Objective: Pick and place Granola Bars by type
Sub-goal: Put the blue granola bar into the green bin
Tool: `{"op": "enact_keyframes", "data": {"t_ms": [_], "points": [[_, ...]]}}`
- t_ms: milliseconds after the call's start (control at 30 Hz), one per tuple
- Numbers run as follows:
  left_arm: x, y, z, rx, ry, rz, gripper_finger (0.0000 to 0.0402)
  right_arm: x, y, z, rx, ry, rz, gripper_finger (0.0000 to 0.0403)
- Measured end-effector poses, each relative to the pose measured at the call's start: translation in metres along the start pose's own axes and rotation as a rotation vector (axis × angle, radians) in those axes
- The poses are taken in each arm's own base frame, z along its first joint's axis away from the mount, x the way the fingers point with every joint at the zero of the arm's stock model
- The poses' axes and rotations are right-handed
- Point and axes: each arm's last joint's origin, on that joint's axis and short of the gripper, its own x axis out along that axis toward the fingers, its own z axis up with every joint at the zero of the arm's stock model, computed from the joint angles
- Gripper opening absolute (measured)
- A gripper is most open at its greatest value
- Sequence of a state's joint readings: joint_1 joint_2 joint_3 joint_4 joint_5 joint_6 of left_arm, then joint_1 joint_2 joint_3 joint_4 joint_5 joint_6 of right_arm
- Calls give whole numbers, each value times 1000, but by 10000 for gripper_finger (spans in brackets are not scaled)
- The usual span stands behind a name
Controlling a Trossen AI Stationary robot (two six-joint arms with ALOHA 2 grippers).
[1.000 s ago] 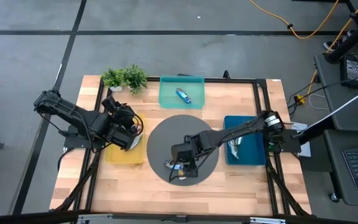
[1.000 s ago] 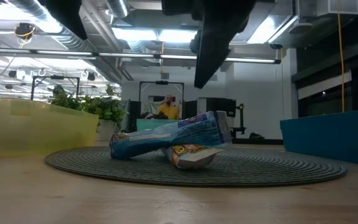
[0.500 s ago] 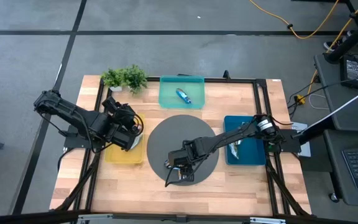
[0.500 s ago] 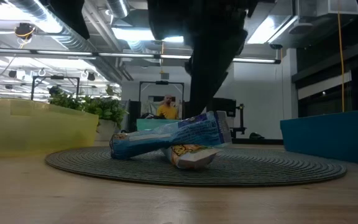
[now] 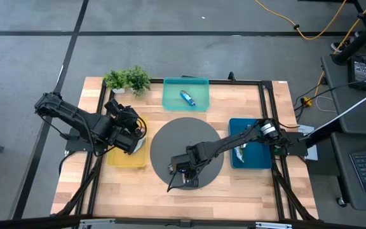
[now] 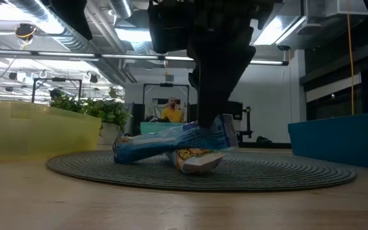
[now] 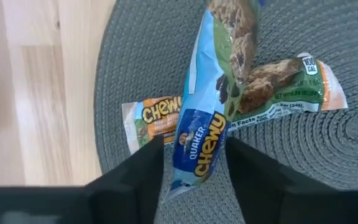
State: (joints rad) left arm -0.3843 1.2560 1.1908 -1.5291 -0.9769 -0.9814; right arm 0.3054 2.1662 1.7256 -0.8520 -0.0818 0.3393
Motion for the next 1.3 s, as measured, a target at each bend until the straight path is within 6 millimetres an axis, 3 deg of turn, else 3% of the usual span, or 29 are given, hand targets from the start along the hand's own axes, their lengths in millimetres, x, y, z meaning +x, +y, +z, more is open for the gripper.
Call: {"op": "enact_keyframes", "data": {"t_ms": [333,500,700,1067,1300], "points": [[0,0,0,0,-1,1,226,-1,-5,2,2,1,-4,19],[0,0,0,11,-1,1,226,-9,-10,-1,-15,23,-13,19],[0,0,0,43,-1,1,226,-50,-27,-4,-26,24,-30,7],[0,-1,1,13,-4,-7,226,-151,-62,-17,45,-176,-100,6],[2,1,4,-35,-53,39,226,-199,-88,-29,118,-300,-113,4]]}}
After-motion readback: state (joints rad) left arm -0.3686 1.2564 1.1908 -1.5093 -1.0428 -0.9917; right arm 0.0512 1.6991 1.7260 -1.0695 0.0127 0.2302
